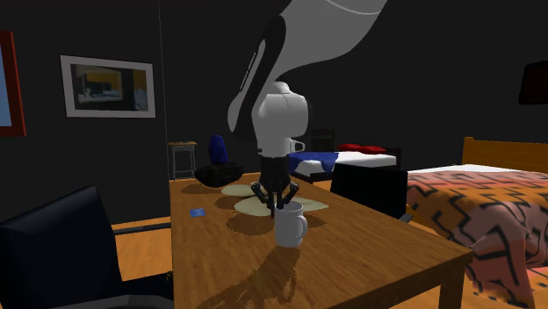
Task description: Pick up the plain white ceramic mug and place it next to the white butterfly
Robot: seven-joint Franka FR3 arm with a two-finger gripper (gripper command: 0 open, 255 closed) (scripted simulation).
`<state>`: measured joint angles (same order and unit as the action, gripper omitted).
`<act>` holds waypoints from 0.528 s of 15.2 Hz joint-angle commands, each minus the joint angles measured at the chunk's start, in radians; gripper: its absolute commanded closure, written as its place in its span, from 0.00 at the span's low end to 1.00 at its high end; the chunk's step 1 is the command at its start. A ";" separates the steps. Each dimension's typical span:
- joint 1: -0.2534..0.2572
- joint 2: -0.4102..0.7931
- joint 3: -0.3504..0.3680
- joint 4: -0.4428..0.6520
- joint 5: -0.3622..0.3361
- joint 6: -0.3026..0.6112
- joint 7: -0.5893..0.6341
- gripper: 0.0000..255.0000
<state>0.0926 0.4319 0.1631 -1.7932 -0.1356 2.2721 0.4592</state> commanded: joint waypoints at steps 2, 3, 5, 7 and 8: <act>0.000 0.007 -0.001 0.001 -0.002 0.007 0.000 1.00; 0.000 0.007 -0.001 0.001 -0.002 0.007 0.000 1.00; 0.000 0.007 -0.001 0.001 -0.002 0.007 0.000 1.00; 0.000 0.007 -0.001 0.001 -0.002 0.007 0.000 0.00; 0.000 0.007 -0.001 0.001 -0.002 0.007 0.000 0.00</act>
<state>0.0927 0.4387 0.1621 -1.7924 -0.1371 2.2787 0.4593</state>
